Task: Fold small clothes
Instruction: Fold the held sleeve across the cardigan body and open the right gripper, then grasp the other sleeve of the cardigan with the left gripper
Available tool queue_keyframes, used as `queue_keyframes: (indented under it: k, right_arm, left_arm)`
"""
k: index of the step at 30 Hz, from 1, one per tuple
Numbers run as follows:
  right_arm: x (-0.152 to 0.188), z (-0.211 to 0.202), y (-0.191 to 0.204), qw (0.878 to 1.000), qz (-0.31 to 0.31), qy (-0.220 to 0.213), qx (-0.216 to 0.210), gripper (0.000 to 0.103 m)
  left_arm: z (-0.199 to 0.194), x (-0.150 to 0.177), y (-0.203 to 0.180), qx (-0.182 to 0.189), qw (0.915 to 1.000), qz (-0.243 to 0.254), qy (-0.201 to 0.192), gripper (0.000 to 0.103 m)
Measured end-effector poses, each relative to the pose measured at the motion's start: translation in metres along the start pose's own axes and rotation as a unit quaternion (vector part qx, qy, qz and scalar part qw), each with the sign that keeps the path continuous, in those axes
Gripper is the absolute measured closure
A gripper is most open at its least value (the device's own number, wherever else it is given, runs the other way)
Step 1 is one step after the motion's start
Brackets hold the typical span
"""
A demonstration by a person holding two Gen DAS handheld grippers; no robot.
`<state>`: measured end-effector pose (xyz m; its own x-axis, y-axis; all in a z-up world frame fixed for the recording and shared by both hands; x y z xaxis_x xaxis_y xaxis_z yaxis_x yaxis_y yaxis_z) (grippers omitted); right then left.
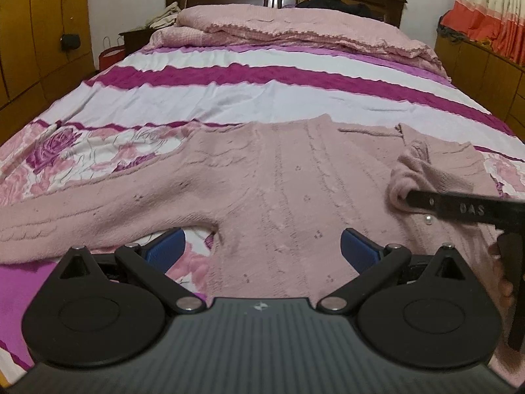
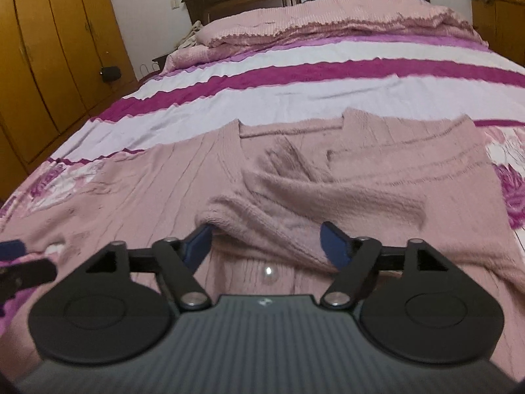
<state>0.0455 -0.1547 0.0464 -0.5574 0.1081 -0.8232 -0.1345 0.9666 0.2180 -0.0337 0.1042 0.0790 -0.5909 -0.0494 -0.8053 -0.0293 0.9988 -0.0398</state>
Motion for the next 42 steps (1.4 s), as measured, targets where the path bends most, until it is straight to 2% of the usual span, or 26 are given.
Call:
queue_keyframes:
  k: [6,10,16,19,22,26,28,31,36,38,39,40,42]
  right_arm:
    - [0.006,-0.027,-0.013,1.0,0.022,0.004,0.006,0.017]
    - [0.006,-0.051,-0.028,1.0,0.022,-0.014,0.017,0.017]
    - [0.003,-0.068,-0.066,0.992,0.013,-0.055,0.114,0.017]
    - [0.003,-0.071,-0.086,0.988,0.026,-0.069,0.139,0.017]
    - [0.007,-0.074,-0.102,0.985,0.041,-0.079,0.145,0.017]
    - [0.012,-0.071,-0.114,0.984,0.053,-0.08,0.15,0.017]
    - [0.014,-0.071,-0.121,0.984,0.076,-0.078,0.143,0.017]
    - [0.018,-0.073,-0.135,0.983,0.112,-0.076,0.126,0.017]
    - [0.026,-0.075,-0.151,0.976,0.165,-0.076,0.124,0.017]
    - [0.028,-0.074,-0.155,0.974,0.177,-0.074,0.12,0.017]
    - [0.029,-0.073,-0.156,0.974,0.181,-0.071,0.119,0.017]
    - [0.03,-0.072,-0.157,0.974,0.183,-0.07,0.117,0.017]
    - [0.03,-0.072,-0.158,0.974,0.185,-0.068,0.115,0.017]
  left_arm:
    - [-0.003,-0.01,-0.02,0.019,0.9997,0.011,-0.011,0.0]
    - [-0.004,-0.017,-0.042,0.032,0.9987,0.034,-0.018,0.0]
    - [0.003,-0.024,-0.083,0.059,0.9959,0.066,-0.019,0.0]
    - [0.007,-0.024,-0.108,0.077,0.9919,0.097,-0.027,0.0]
    - [0.016,-0.021,-0.139,0.099,0.9833,0.149,-0.032,0.001]
    - [0.027,-0.011,-0.181,0.123,0.9633,0.234,-0.047,0.01]
    - [0.036,-0.008,-0.197,0.143,0.9552,0.256,-0.041,0.014]
    - [0.05,-0.003,-0.214,0.171,0.949,0.265,-0.019,0.017]
    - [0.074,0.007,-0.236,0.162,0.9359,0.312,-0.02,0.018]
    - [0.081,0.013,-0.241,0.151,0.9305,0.333,-0.022,0.023]
    - [0.088,0.013,-0.242,0.147,0.9292,0.338,-0.022,0.036]
    - [0.093,0.012,-0.243,0.144,0.9297,0.338,-0.02,0.052]
    - [0.095,0.008,-0.239,0.15,0.9381,0.312,-0.016,0.07]
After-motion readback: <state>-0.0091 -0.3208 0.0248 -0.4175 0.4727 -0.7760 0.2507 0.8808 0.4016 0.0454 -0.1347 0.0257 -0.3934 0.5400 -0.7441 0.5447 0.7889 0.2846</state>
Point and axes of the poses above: each gripper's, at about its wrist camera, not at the fingertips, and z roughly the way its jaws point, y to its left, x to its underside, the point moved 1 cm from there along z, roughly the way its jaws point, and after that the axes turned 4 degrees about -y, right-handed, at the moved point
